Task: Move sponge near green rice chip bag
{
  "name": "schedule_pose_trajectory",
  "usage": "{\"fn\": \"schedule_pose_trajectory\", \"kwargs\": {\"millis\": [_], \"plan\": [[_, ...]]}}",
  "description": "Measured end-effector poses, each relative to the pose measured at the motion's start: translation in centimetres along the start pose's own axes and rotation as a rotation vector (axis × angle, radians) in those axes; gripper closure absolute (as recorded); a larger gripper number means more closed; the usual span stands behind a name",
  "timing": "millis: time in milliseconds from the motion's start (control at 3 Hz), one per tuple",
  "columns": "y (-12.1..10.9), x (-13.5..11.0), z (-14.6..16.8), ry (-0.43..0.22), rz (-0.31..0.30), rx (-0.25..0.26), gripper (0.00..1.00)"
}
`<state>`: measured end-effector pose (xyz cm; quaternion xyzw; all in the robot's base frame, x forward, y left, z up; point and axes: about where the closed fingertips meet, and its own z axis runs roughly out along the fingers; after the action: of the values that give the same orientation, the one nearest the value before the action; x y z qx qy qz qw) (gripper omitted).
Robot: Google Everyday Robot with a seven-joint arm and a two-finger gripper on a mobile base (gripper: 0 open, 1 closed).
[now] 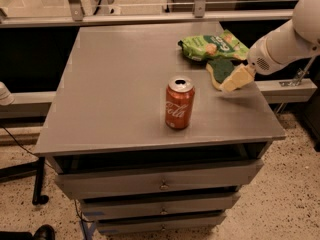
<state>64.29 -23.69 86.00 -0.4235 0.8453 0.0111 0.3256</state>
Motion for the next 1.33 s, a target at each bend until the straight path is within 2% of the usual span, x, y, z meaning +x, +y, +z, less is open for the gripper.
{"fn": "schedule_pose_trajectory", "kwargs": {"millis": [333, 667, 1000, 1333], "plan": [[0.8, -1.2, -1.2, -0.016, -0.047, 0.01, 0.0], [2.4, -3.9, -3.6, -0.089, -0.141, 0.025, 0.0], [3.2, -3.5, -6.8, -0.144, -0.239, 0.027, 0.0], [2.3, 0.8, -10.5, -0.189, -0.261, 0.042, 0.0]]}}
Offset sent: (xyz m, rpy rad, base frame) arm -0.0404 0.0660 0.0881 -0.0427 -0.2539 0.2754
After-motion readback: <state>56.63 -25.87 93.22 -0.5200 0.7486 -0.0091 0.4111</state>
